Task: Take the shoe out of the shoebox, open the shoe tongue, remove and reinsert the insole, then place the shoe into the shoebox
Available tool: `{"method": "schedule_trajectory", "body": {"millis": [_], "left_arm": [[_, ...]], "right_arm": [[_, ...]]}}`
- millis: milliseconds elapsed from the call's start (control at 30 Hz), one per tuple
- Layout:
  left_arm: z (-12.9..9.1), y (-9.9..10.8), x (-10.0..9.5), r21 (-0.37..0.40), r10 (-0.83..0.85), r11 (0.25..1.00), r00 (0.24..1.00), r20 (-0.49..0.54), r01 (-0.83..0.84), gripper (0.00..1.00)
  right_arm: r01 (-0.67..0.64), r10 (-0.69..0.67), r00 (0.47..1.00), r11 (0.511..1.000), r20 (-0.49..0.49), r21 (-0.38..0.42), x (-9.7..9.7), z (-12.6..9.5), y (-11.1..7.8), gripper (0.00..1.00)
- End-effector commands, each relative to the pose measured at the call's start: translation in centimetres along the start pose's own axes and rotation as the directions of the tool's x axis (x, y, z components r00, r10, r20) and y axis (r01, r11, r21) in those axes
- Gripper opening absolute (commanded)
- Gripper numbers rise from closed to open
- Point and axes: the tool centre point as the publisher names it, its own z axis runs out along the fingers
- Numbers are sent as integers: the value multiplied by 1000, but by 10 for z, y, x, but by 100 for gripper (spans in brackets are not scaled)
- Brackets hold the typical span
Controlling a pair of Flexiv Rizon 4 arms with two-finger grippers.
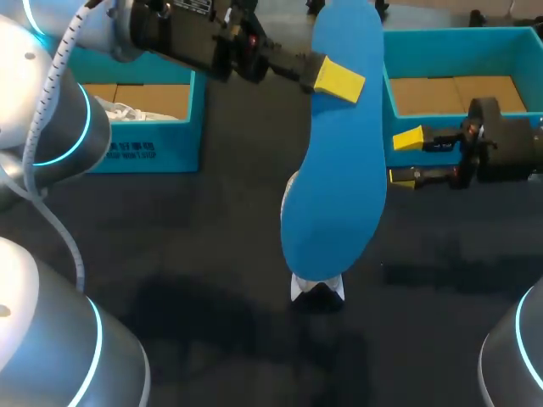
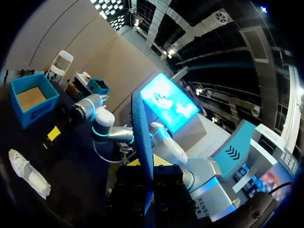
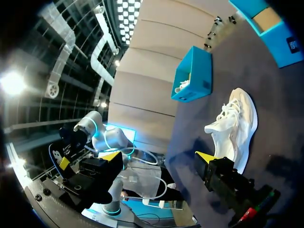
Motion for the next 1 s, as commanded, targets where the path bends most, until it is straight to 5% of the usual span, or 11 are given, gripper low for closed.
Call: {"method": "schedule_trajectory", "body": {"millis": [33,667,833,1000], "left_arm": [[0,1,-1,0,0,1000,1000,0,0,0],[0,1,-1,0,0,1000,1000,0,0,0],[-12,7,-11,41,269,961,959,85,-273,0],[-21,10,-22,43,550,827,822,149,-561,0]], "right_arm": [[0,0,1000,1000,2,-1,0,1,0,100],[0,0,1000,1000,2,-1,0,1,0,100],[0,0,1000,1000,2,-1,0,1,0,100],[0,0,1000,1000,2,-1,0,1,0,100]]}}
